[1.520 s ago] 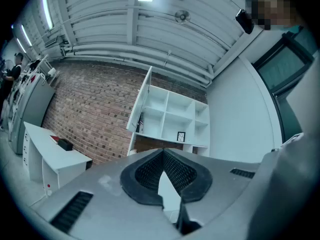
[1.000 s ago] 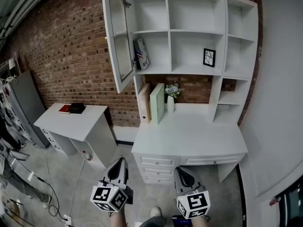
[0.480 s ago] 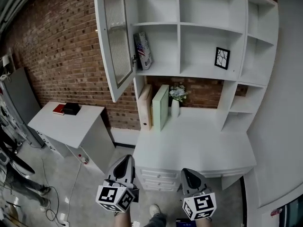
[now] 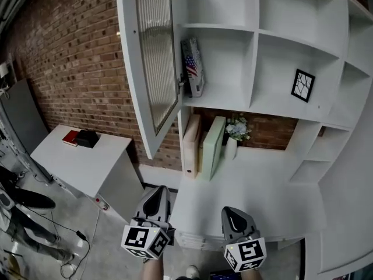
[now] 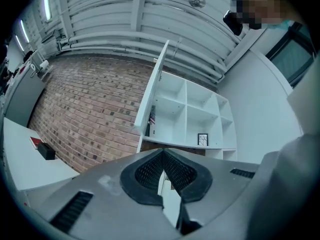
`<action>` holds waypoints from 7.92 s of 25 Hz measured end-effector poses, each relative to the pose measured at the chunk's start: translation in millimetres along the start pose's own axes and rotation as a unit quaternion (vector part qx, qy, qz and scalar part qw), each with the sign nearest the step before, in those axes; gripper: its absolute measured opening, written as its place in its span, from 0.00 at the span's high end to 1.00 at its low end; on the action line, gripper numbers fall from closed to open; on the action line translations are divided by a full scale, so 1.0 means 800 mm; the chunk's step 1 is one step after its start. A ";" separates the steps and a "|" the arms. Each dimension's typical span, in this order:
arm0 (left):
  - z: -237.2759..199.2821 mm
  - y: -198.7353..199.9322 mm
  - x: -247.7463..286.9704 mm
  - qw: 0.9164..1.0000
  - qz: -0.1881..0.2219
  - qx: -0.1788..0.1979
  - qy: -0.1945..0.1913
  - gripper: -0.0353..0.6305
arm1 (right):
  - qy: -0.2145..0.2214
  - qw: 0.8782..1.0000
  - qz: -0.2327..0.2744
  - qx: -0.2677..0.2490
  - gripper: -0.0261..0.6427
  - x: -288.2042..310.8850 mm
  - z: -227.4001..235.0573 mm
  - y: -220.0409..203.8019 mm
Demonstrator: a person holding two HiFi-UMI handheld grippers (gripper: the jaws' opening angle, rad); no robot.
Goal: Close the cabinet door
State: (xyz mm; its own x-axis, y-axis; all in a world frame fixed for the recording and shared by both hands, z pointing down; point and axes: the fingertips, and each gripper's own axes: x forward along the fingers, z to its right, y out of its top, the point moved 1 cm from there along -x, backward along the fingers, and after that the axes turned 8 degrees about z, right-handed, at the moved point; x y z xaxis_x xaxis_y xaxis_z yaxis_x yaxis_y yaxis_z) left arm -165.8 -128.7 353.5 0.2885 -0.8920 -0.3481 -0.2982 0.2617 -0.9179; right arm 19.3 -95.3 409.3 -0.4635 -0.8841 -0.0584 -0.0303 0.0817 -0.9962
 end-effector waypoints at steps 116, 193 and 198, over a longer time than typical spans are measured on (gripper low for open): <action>0.091 -0.016 0.167 0.985 0.050 0.147 -0.079 0.72 | -0.026 1.000 0.005 0.016 0.96 0.062 0.096 -0.017; 0.152 -0.089 0.361 0.987 0.039 0.048 -0.146 0.91 | -0.136 0.990 -0.019 0.021 0.96 0.092 0.285 -0.038; 0.147 -0.095 0.375 0.987 0.030 0.057 -0.145 0.91 | -0.131 0.991 -0.022 0.020 0.96 0.111 0.293 -0.034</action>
State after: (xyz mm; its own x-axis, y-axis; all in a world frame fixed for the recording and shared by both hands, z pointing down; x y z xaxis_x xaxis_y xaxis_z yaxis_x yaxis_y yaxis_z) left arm 50.3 -372.4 296.3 0.5258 -0.7351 -0.4280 -0.2238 0.3659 -0.9033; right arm 186.3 -283.9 416.2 -0.2165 -0.9760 -0.0252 -0.0066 0.0273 -0.9996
